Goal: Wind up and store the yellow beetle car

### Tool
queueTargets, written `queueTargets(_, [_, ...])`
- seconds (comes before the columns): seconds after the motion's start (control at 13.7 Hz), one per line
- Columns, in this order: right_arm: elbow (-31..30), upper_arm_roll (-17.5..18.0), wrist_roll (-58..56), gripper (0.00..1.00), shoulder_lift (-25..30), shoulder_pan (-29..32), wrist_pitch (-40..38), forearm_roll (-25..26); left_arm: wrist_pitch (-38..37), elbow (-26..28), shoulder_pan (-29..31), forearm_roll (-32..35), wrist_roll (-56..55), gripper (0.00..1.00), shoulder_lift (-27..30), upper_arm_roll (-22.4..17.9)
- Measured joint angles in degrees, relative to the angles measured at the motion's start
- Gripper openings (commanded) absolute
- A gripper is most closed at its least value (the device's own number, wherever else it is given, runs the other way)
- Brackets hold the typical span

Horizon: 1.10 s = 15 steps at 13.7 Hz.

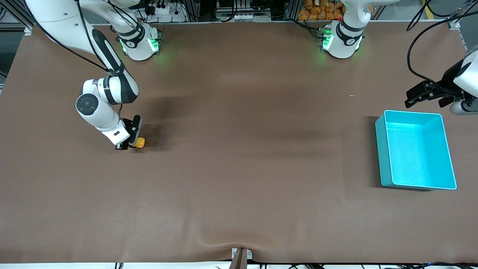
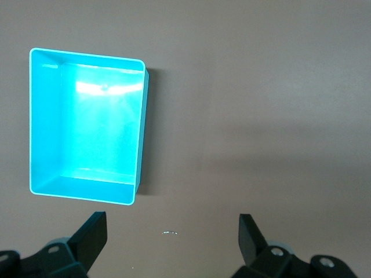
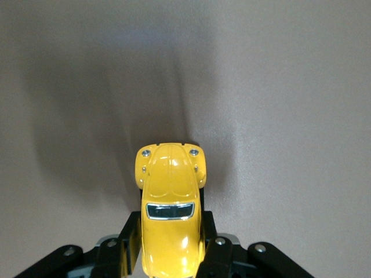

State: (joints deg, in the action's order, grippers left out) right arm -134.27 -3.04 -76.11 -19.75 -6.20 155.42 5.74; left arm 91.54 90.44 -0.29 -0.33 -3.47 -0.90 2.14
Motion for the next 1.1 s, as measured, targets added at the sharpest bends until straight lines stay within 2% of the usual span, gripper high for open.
queueTargets(1.1, [0.18, -0.03, -11.31, 0.34, -0.11, 8.62, -0.15, 0.0, 0.11, 0.0, 0.01, 0.0, 0.0, 1.0, -0.41, 0.06])
